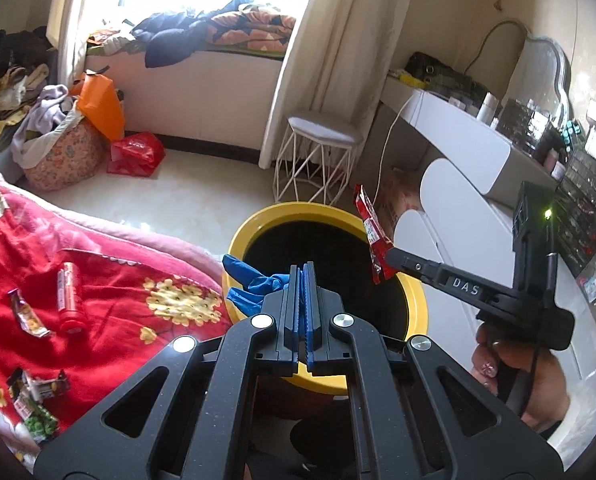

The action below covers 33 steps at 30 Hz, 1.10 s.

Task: Collect trash
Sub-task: 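Carry both items over the yellow bin and open both tools to drop them, then move both tools back over the bed toward the red can and wrappers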

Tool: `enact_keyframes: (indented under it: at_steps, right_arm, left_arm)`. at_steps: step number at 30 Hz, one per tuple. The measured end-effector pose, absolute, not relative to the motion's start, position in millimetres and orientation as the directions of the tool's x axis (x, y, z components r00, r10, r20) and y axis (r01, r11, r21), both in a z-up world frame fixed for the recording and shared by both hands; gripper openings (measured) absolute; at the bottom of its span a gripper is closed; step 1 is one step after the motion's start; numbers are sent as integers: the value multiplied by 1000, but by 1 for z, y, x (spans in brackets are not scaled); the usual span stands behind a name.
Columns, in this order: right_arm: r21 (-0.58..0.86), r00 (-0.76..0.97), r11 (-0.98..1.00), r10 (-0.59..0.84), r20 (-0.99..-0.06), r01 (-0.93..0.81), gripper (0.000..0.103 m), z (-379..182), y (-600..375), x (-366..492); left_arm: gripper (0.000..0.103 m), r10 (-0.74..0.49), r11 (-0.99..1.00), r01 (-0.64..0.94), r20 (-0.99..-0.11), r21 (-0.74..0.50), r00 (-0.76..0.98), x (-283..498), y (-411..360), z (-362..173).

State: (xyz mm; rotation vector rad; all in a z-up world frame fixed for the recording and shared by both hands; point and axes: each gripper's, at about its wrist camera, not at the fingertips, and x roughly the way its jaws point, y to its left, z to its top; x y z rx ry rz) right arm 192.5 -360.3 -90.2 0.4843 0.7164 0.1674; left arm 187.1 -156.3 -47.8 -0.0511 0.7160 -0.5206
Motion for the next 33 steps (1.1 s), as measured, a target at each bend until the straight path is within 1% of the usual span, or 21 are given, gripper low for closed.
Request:
enact_keyframes:
  at_steps: [7,13,19,20,21,22,23,25,27,28,29,30,31,32,33]
  right_arm:
    - [485,721,874,309,-620,43,2,-97,-367,194]
    - [505,711,861,324,-624,51,3,-101,-373,194]
    - [525,699,848,333,-633,72,5,-107,-380,196]
    - [526,697,847,333,-635,74,8,-107,-381,196]
    - [522,696,849,329,-639,78,11,-107,-381,196]
    - [520,696,850,326,-640,80,21,-107,-380,196]
    - [519,698,851,324,-639,80,29,-106,-381,195]
    - [516,700,852,316,-640,86,32,-106,-381,195]
    - [511,704,854,306,-641,95,39,-105,-381,194]
    - [508,706,855,299,-642,100,45,-105,-382,194]
    - [504,711,857,289,-641,105,48,-104,-382,193]
    - [500,718,859,281,-637,108,49,-103,-383,192]
    - [498,724,861,275,-633,108,50,-101,-382,191]
    - [494,732,863,267,-626,108,55,-99,-381,190]
    - [484,746,868,248,-618,113,57,-96,-380,188]
  left_arm:
    - [1,-463,868,457,-650,-195,603,196,-176,-60]
    - [1,-458,863,472,-678,-182,575,205,-191,-72]
    - [1,-475,844,500,-700,-192,533,217,-203,-80]
    - [4,-472,845,500,-703,-189,531,218,-204,-81]
    - [7,-468,847,499,-704,-186,534,218,-204,-82]
    - [21,-469,847,497,-702,-186,536,217,-203,-81]
    - [36,-466,850,494,-699,-183,542,216,-203,-80]
    - [44,-464,854,487,-689,-182,556,213,-201,-78]
    - [56,-455,863,475,-680,-175,575,210,-198,-75]
    - [66,-452,866,469,-674,-174,584,207,-196,-73]
    - [72,-452,867,466,-666,-175,593,206,-194,-71]
    - [74,-451,871,461,-656,-173,606,202,-191,-68]
    - [80,-447,874,455,-647,-169,618,200,-189,-65]
    - [87,-440,879,447,-638,-163,632,197,-186,-63]
    - [88,-435,882,443,-631,-158,642,195,-184,-60]
